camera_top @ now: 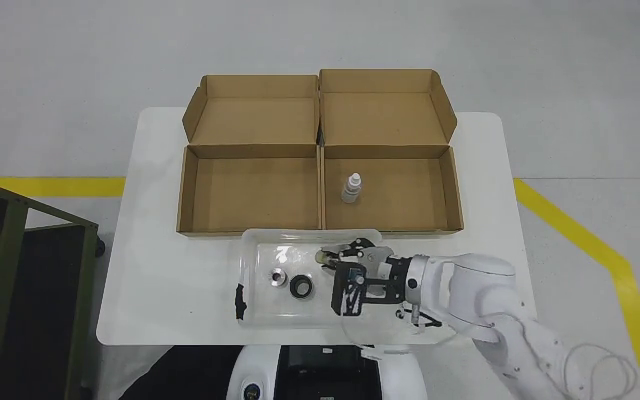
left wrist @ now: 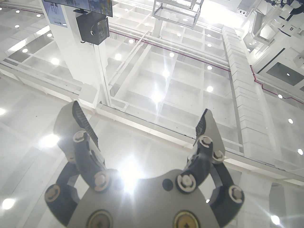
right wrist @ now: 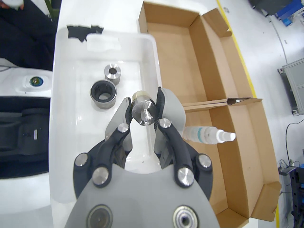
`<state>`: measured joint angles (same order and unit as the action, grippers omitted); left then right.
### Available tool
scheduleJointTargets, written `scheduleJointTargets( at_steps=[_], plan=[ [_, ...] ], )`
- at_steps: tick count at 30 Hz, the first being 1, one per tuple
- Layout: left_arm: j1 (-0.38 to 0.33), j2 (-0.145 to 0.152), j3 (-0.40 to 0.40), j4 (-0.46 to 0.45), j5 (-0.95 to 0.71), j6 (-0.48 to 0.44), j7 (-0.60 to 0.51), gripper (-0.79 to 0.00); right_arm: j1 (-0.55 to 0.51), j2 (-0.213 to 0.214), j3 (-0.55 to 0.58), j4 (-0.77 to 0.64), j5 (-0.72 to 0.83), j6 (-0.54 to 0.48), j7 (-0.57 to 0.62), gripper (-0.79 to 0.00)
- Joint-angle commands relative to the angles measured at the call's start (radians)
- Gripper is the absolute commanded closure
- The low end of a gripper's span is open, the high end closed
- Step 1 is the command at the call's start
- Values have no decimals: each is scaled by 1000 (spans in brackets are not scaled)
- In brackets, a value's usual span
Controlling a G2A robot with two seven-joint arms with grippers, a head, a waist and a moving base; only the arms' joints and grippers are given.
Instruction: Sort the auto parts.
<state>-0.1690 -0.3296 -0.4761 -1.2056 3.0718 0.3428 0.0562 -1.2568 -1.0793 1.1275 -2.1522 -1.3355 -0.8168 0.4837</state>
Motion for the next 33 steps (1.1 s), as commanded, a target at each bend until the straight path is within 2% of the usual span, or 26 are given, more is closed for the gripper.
scheduleJointTargets(
  at_steps=[1,7,17,24,33],
  plan=[
    [0,0,0,0,0,0,0,-785,-9,2,27,3,18,2,-71,0],
    [0,0,0,0,0,0,0,-785,-18,5,89,8,82,17,-226,0],
    [0,0,0,0,0,0,0,-785,-17,3,168,58,257,74,-413,0],
    [0,0,0,0,0,0,0,-785,-32,1,201,107,362,76,-500,0],
    [0,0,0,0,0,0,0,-785,-34,2,221,131,402,65,-518,0]
  ],
)
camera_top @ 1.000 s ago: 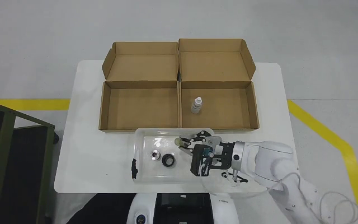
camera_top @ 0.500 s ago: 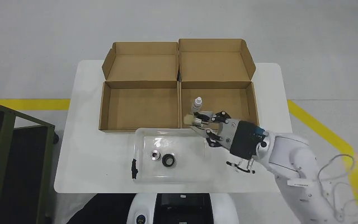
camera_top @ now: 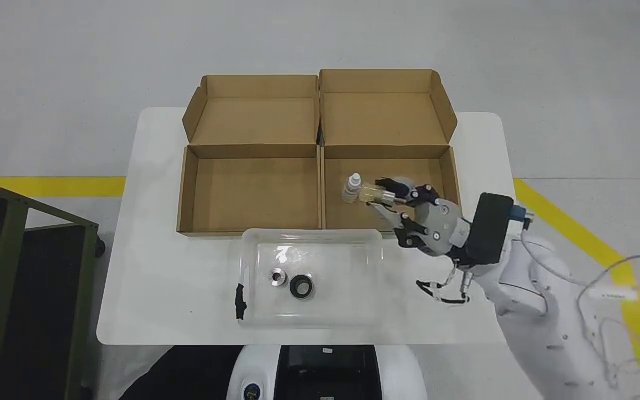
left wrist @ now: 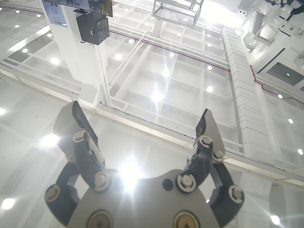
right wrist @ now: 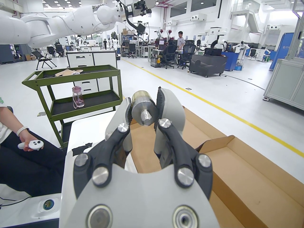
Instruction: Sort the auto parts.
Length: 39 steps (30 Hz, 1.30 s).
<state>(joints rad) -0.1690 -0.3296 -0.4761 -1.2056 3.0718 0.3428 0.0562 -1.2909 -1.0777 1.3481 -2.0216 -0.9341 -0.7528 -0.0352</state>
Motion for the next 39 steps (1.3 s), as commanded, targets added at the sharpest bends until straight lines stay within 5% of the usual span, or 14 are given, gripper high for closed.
scheduleJointTargets(
  at_steps=[1,8,25,39],
  plan=[
    [0,0,0,0,0,0,0,-785,0,0,2,2,2,5,0,0],
    [0,0,0,0,0,0,0,-785,3,0,10,9,-32,29,30,0],
    [0,0,0,0,0,0,0,-785,51,17,67,148,-178,123,336,0],
    [0,0,0,0,0,0,0,-785,242,4,-99,361,-244,106,571,0]
  ],
)
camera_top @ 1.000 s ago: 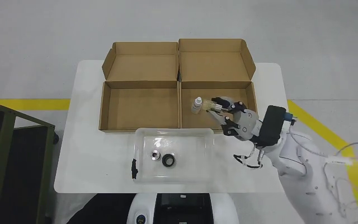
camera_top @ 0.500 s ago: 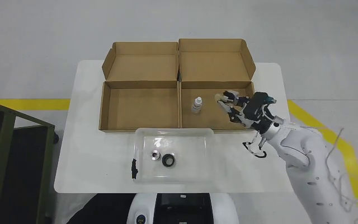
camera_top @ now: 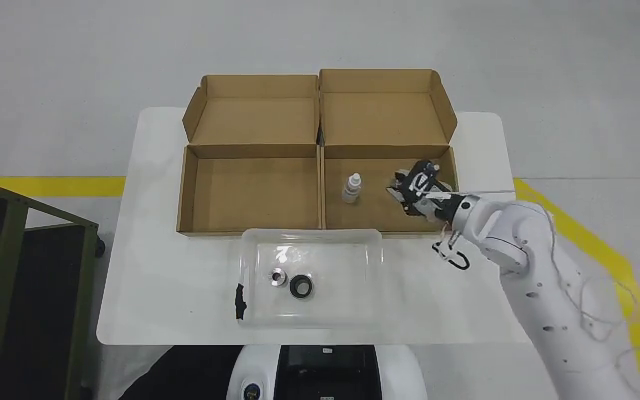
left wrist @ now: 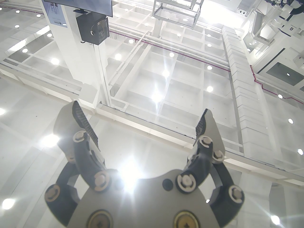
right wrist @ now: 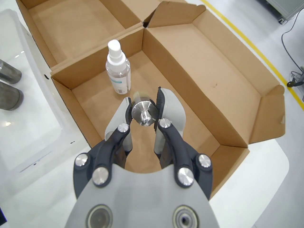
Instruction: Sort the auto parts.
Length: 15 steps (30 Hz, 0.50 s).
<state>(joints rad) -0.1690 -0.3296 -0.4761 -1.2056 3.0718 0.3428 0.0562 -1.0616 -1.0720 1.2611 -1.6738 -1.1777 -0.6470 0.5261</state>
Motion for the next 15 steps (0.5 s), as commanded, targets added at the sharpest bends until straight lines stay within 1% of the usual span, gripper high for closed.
scheduleJointTargets(
  at_steps=[1,5,9,15],
  plan=[
    [0,0,0,0,0,0,0,-785,26,-4,-25,29,-3,1,19,0],
    [0,0,0,0,0,0,0,-785,74,-10,-75,82,-25,-6,72,0],
    [0,0,0,0,0,0,0,-785,114,-18,-117,135,-4,-29,108,0],
    [0,0,0,0,0,0,0,-785,168,-30,-172,208,1,-23,133,0]
  ],
)
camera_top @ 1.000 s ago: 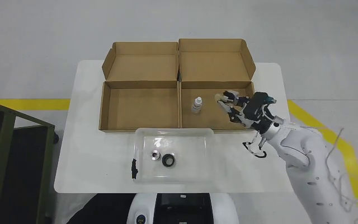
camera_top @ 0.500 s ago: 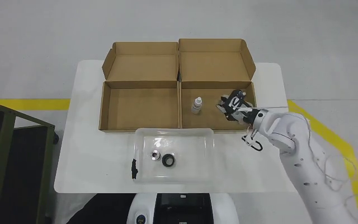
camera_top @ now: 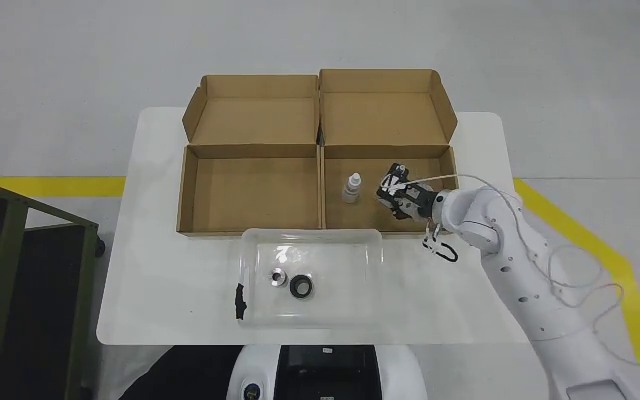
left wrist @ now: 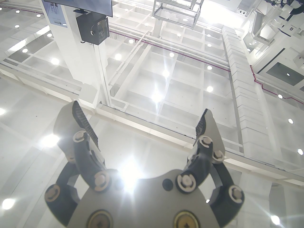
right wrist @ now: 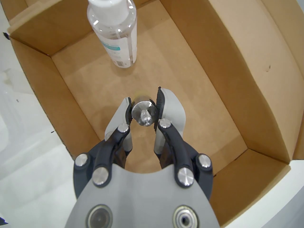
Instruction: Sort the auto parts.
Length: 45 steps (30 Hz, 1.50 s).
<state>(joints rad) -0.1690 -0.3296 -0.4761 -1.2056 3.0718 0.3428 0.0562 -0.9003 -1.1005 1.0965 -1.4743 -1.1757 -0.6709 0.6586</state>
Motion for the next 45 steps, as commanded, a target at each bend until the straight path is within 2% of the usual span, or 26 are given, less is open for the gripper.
scheduleJointTargets(
  at_steps=[1,4,5,6,8,9,17,22,27,35,45],
  plan=[
    [0,0,0,0,0,0,0,-785,15,-4,-17,17,-7,4,5,0],
    [0,0,0,0,0,0,0,-785,33,-9,-37,32,-14,15,5,-18],
    [0,0,0,0,0,0,0,-785,38,-10,-42,35,-17,19,6,-123],
    [0,0,0,0,0,0,0,-785,42,-12,-47,36,-23,24,10,-182],
    [0,0,0,0,0,0,0,-785,50,-14,-59,35,-32,30,17,-262],
    [0,0,0,0,0,0,0,-785,52,-16,-64,35,-33,32,19,-274],
    [0,0,0,0,0,0,0,-785,78,-25,-97,51,-42,37,20,-271],
    [0,0,0,0,0,0,0,-785,56,-17,-68,-1,-47,38,1,-296],
    [0,0,0,0,0,0,0,-785,-12,3,-1,-124,-58,26,-2,-345],
    [0,0,0,0,0,0,0,-785,-158,30,84,-354,-78,10,-32,-372],
    [0,0,0,0,0,0,0,-785,-295,45,79,-502,-82,-78,-110,-416]
  ],
)
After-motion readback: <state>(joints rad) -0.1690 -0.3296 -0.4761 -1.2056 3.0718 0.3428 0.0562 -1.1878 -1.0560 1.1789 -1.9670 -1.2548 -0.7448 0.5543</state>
